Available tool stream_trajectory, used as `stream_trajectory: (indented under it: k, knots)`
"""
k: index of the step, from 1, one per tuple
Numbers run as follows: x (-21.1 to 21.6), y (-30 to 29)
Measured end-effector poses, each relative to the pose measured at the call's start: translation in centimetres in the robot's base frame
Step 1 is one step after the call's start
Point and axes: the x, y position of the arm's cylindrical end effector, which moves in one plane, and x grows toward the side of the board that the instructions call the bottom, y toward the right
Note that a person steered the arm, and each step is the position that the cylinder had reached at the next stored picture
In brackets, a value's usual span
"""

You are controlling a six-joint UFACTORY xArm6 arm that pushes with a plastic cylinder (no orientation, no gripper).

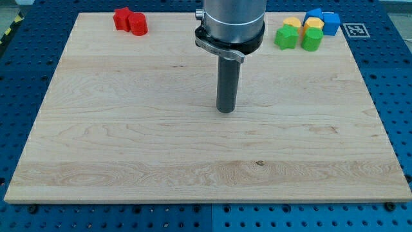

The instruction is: Slide the blue cube and the blue triangle slightly left

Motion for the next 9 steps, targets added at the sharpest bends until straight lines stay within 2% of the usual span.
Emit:
stream_trajectory:
  k: [1, 2, 3, 4, 5, 6, 7, 9]
  knots:
    - [0.0, 0.0]
    - [-0.2, 3.4]
    - [-2.6, 14.8]
    - [-6.9, 23.6]
    - [-11.3, 28.2]
    - [-17.6, 28.4]
    - [-21.1, 28.4]
    - [-21.2, 28.4]
